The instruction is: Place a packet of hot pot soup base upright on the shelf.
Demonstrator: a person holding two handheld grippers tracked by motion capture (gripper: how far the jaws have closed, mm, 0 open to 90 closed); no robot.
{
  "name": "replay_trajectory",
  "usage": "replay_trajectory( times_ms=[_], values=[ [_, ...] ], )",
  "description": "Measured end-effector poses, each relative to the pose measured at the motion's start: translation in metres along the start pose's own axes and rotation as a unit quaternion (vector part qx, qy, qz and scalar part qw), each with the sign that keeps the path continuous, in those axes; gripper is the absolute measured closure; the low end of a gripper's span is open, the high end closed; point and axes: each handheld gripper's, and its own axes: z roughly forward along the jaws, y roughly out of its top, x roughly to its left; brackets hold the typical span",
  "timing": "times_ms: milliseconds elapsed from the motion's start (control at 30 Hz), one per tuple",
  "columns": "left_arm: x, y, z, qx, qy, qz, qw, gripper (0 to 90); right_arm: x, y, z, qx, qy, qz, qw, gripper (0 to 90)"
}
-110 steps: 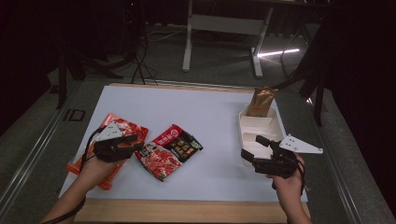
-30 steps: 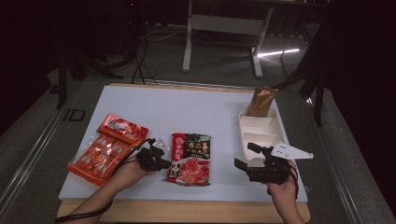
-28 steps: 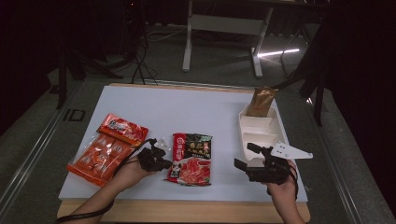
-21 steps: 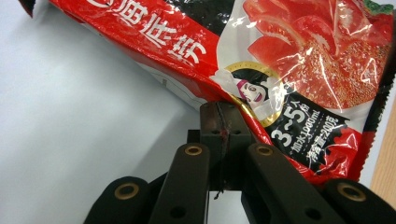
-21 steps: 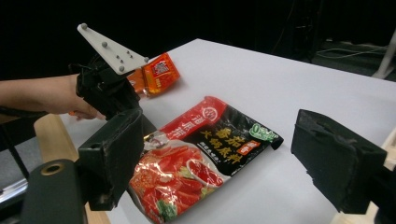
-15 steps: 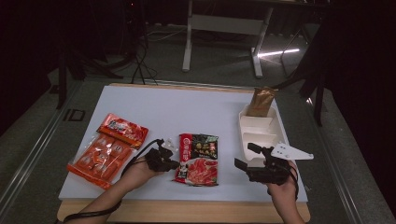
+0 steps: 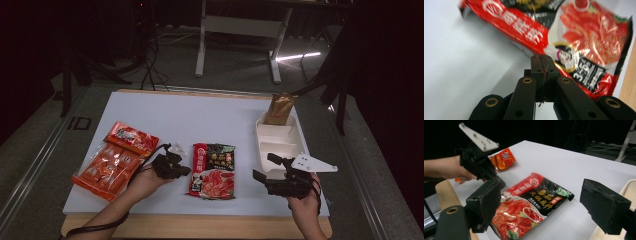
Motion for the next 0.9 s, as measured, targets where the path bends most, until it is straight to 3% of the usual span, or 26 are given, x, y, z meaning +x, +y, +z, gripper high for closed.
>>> replay_trajectory(
  times_ms=[200, 367, 467, 767, 900],
  values=[
    [0.008, 0.015, -0.011, -0.034, 0.011, -0.020, 0.9992, 79.0, 0.001, 0.000, -0.002, -0.005, -0.001, 0.004, 1.0000, 16.7],
    [0.016, 0.028, -0.010, -0.052, 0.023, -0.038, 0.9977, 66.9, 0.002, 0.001, -0.002, -0.009, 0.000, -0.003, 1.0000, 15.0],
    [0.022, 0.034, -0.004, -0.054, 0.030, -0.050, 0.9969, 64.1, 0.003, 0.001, -0.002, -0.011, 0.002, -0.006, 0.9999, 14.3],
    [0.035, 0.044, 0.017, -0.047, 0.051, -0.062, 0.9956, 55.5, 0.007, 0.000, 0.000, -0.008, -0.001, -0.034, 0.9994, 14.0],
    [0.041, 0.046, 0.026, -0.044, 0.059, -0.069, 0.9949, 51.9, 0.007, -0.001, 0.001, -0.008, 0.000, -0.032, 0.9995, 14.0]
  ],
)
